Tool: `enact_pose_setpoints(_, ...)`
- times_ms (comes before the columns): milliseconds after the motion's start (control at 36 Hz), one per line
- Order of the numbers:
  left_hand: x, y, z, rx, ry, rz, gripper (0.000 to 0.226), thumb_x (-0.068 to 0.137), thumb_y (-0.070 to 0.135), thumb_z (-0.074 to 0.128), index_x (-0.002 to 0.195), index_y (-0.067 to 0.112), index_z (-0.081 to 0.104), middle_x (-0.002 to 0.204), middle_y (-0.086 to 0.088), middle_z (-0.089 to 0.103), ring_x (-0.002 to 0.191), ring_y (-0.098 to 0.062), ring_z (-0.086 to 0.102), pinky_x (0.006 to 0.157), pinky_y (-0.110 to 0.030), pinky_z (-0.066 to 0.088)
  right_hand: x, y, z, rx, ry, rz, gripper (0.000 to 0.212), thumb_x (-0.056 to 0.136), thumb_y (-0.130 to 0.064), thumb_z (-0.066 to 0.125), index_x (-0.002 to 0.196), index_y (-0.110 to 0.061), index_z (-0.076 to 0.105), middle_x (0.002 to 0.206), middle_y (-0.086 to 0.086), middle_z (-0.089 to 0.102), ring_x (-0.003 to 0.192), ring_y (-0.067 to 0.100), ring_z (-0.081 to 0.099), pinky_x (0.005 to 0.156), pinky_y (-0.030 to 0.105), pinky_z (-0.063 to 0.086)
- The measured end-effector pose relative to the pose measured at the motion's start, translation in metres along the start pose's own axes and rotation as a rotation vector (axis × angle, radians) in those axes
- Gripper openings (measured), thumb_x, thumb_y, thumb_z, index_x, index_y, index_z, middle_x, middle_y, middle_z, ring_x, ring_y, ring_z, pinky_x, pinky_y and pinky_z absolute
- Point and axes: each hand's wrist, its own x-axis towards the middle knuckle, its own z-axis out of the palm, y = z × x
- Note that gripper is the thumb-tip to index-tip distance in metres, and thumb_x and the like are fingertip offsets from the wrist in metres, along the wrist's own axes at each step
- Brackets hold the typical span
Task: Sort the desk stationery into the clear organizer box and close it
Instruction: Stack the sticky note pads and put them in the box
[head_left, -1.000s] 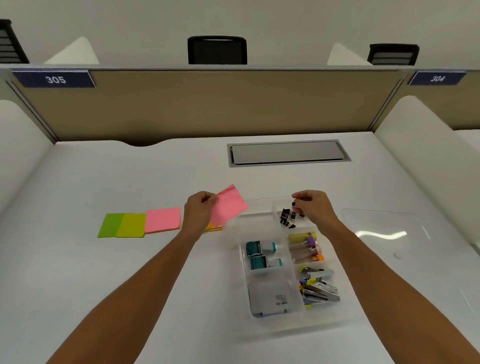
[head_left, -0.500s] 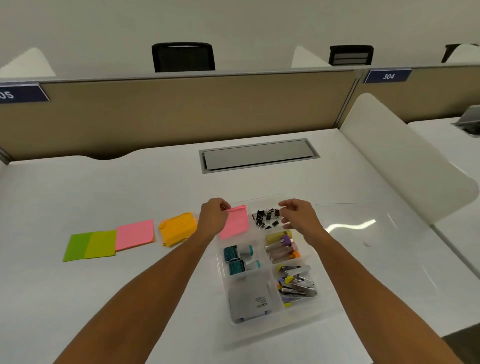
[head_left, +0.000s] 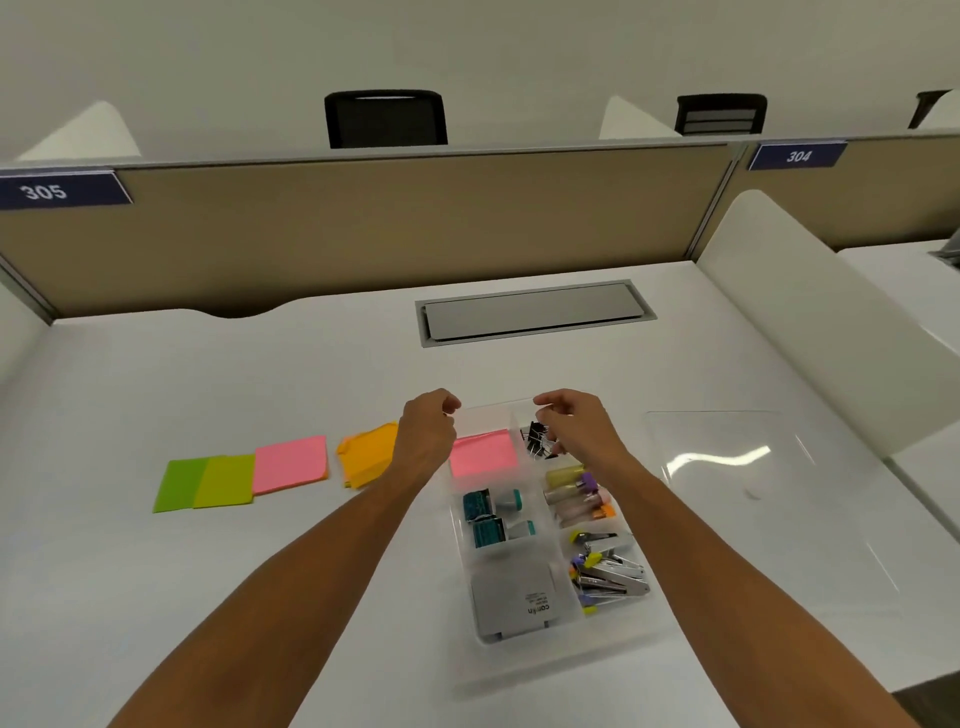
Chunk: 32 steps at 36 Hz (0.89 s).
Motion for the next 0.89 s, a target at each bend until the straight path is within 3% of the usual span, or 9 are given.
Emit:
enact_pose_setpoints(83,-0.002,-0.012,-0.013,-0.022,0.022,-0.004,0.025,0.091,-0.002,0.059,0.112,0.01,0.066,0.115,-0.006,0.068,0.099,-0.016,0.06,0.081,-0.021,0.045,-0.002,-0.007,0.016,-0.015,-0.043,-0.023,0.022,0.089,-0.01,0.061,0.105,-0.022,0.07,0.081,0.001,0.068,0.065,0.015,0.064,0.059,0.032,0.059)
enact_pose_setpoints(167,-0.006,-0.026,-0.025,-0.036,0.041,-0.021,0.024,0.09,-0.001,0.059,0.109,0.011,0.067,0.112,-0.005,0.068,0.094,-0.015,0.062,0.073,-0.021,0.048,-0.005,-0.017,0.032,-0.038,-0.074,-0.049,0.021,0.089,-0.013,0.061,0.105,-0.023,0.07,0.084,0.001,0.068,0.063,0.013,0.064,0.051,0.021,0.051)
enact_pose_setpoints(333,-0.016,-0.053,-0.049,-0.038,0.096,-0.066,0.023,0.086,0.003,0.062,0.103,0.016,0.069,0.108,0.001,0.07,0.094,-0.017,0.064,0.086,-0.03,0.05,-0.007,-0.036,0.067,-0.07,-0.168,-0.097,0.021,0.091,-0.011,0.06,0.106,-0.023,0.069,0.096,0.002,0.068,0.07,0.015,0.064,0.059,0.026,0.057)
enact_pose_setpoints(528,-0.018,-0.073,-0.073,-0.001,0.132,-0.061,0.019,0.087,0.011,0.066,0.104,0.017,0.069,0.108,0.0,0.069,0.091,-0.016,0.065,0.088,-0.036,0.052,-0.01,-0.06,0.113,-0.146,-0.24,-0.157,0.021,0.092,-0.011,0.059,0.106,-0.021,0.069,0.098,0.0,0.068,0.078,0.02,0.068,0.059,0.026,0.057)
enact_pose_setpoints(694,-0.013,-0.081,-0.086,0.021,0.168,-0.044,0.02,0.088,0.016,0.068,0.108,0.017,0.068,0.111,-0.001,0.068,0.088,-0.012,0.063,0.082,-0.028,0.049,-0.007,-0.08,0.155,-0.294,-0.331,-0.255,0.027,0.09,-0.011,0.061,0.114,-0.02,0.069,0.103,-0.003,0.067,0.087,0.015,0.063,0.079,0.032,0.056)
enact_pose_setpoints(889,-0.016,-0.103,-0.099,0.053,0.149,-0.107,0.022,0.089,0.019,0.069,0.11,0.015,0.067,0.115,-0.004,0.067,0.098,-0.019,0.064,0.088,-0.034,0.052,-0.003,-0.092,0.183,-0.442,-0.374,-0.333,0.034,0.09,-0.014,0.068,0.123,-0.02,0.064,0.118,0.003,0.066,0.097,0.01,0.056,0.08,0.021,0.043)
